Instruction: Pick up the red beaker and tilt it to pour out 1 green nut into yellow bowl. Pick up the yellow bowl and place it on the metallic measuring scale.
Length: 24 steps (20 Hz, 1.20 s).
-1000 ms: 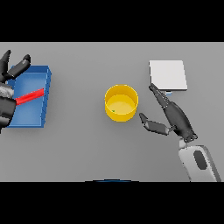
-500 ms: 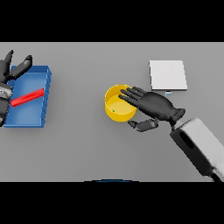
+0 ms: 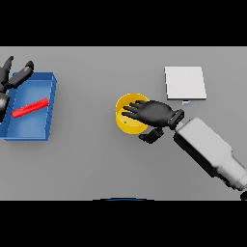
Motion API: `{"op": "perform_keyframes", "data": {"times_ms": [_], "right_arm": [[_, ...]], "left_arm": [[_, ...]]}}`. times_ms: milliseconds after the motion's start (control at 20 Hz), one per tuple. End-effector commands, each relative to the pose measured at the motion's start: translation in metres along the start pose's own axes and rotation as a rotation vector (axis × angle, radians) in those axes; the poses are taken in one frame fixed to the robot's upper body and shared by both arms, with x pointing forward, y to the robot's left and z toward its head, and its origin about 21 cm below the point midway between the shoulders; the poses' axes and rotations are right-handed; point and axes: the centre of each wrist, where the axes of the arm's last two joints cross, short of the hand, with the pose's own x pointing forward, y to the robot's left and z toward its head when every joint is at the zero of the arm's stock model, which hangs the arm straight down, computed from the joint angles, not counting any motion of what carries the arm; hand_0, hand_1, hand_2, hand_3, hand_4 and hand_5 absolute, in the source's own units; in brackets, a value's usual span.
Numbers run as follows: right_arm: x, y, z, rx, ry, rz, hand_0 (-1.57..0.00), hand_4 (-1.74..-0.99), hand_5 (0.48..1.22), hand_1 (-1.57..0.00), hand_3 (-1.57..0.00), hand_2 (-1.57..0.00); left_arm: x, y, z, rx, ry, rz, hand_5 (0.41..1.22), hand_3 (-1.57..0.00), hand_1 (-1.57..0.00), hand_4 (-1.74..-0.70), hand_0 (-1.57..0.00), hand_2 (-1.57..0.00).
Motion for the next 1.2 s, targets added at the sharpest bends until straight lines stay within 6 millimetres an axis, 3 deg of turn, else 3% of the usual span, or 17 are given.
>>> {"op": "perform_keyframes", "data": {"times_ms": [0, 350, 500, 600, 650, 800, 900, 1000, 1150], "right_arm": [[-0.001, -0.002, -0.001, 0.019, -0.004, 0.01, 0.0, -1.25, 0.708, 0.0, 0.0, 0.0], [0.001, -0.007, -0.019, 0.113, 0.005, 0.038, 0.0, -1.297, 0.753, 0.0, 0.0, 0.0], [0.001, -0.007, -0.022, 0.126, 0.024, 0.007, 0.0, -1.336, 0.81, -0.02, -0.04, -0.02], [0.003, -0.005, -0.023, 0.14, 0.017, 0.0, -0.29, -1.387, 0.873, -0.24, -0.17, -0.18], [0.002, -0.002, -0.023, 0.147, 0.012, 0.007, -0.54, -1.42, 0.943, -0.47, -0.26, -0.31], [0.002, -0.005, -0.022, 0.146, -0.016, 0.008, -1.05, -1.552, 1.079, -1.01, -0.57, -0.87], [0.002, -0.004, -0.021, 0.14, -0.034, 0.001, -1.23, -1.614, 1.13, -1.21, -0.83, -1.12], [0.0, -0.004, -0.021, 0.133, -0.039, 0.008, -1.36, -1.66, 1.163, -1.34, -1.04, -1.19], [-0.001, -0.004, -0.02, 0.113, -0.043, 0.013, -1.46, -1.699, 1.191, -1.45, -1.22, -1.26]], "left_arm": [[-0.001, 0.001, 0.0, 0.003, 0.001, 0.001, 0.688, 0.0, 0.0, -0.72, 0.0, 0.0], [-0.004, 0.004, 0.003, 0.008, -0.005, 0.007, 0.688, 0.0, 0.0, -0.72, 0.0, 0.0], [-0.003, 0.007, 0.005, 0.014, -0.006, 0.003, 0.686, 0.0, 0.0, -0.71, 0.0, 0.0], [-0.003, 0.01, 0.007, 0.014, -0.003, 0.006, 0.691, 0.0, 0.0, -0.71, 0.0, 0.0], [-0.005, 0.009, 0.007, 0.009, -0.003, 0.009, 0.692, 0.0, 0.0, -0.72, 0.0, 0.0], [-0.007, 0.007, 0.008, 0.007, -0.004, 0.001, 0.693, 0.0, 0.0, -0.72, 0.0, 0.0], [-0.006, 0.007, 0.009, 0.008, -0.008, 0.007, 0.696, 0.0, 0.0, -0.72, 0.0, 0.0], [-0.006, 0.012, 0.009, 0.018, -0.017, 0.006, 0.698, 0.0, 0.0, -0.73, 0.0, 0.0], [-0.007, 0.01, 0.013, 0.008, -0.01, -0.003, 0.697, 0.0, 0.0, -0.72, 0.0, 0.0]]}}
